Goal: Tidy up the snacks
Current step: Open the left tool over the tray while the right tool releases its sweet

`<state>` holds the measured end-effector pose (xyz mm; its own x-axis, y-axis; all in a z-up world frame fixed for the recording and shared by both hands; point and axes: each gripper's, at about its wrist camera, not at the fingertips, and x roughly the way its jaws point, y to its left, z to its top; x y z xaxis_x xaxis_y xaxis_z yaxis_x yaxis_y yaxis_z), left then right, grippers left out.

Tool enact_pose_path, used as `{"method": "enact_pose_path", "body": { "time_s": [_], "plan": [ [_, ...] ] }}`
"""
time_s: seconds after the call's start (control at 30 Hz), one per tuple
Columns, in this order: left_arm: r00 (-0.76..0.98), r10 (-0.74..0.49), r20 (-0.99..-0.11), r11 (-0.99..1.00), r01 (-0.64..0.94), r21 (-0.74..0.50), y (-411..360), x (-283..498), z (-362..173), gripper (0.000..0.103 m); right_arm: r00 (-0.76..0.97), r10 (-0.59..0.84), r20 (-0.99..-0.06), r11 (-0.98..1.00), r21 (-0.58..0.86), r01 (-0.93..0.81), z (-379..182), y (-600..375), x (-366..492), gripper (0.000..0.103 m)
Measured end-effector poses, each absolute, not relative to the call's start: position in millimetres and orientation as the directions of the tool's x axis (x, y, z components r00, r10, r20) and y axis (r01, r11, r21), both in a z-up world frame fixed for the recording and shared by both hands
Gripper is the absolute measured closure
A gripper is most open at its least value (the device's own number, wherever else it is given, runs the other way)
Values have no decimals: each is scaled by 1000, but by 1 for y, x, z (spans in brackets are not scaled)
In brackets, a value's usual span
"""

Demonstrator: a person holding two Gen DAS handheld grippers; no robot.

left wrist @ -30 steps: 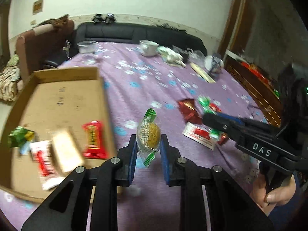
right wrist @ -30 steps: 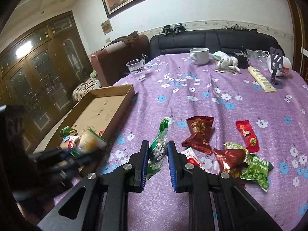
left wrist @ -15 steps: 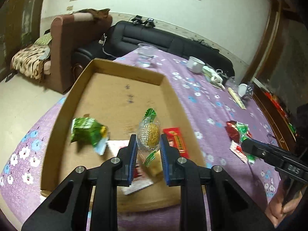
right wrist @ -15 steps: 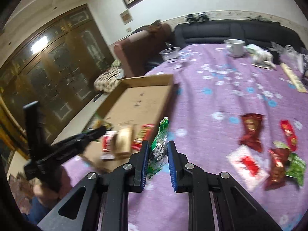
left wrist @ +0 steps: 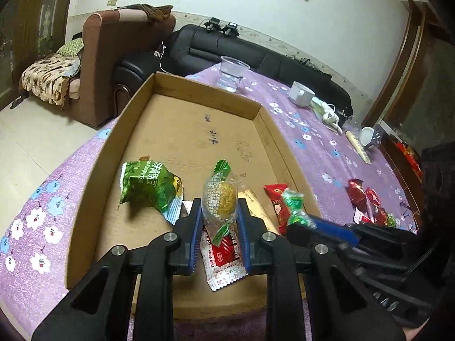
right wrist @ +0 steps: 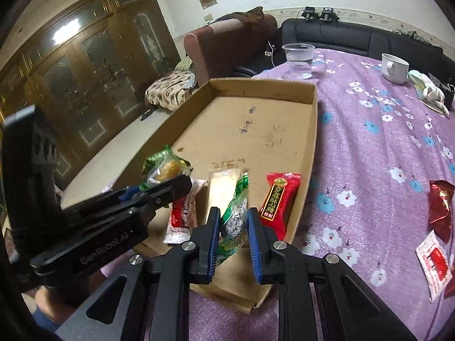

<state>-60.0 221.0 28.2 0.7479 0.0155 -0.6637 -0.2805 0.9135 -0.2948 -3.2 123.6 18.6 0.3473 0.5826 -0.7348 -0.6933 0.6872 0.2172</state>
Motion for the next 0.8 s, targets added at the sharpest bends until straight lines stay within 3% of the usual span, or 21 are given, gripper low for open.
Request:
{"method": "enact_pose_path", "body": {
  "time_s": [0.67, 0.8],
  "plan": [
    [747, 2, -665, 919, -263, -293, 221, -59, 27, 82, 374, 614, -695, 686, 235, -689, 32, 107, -9, 71],
    [756, -5, -654, 910, -267, -317, 224, -62, 28, 68, 363, 623, -692, 692, 272, -668, 37, 99, -5, 71]
  ]
}}
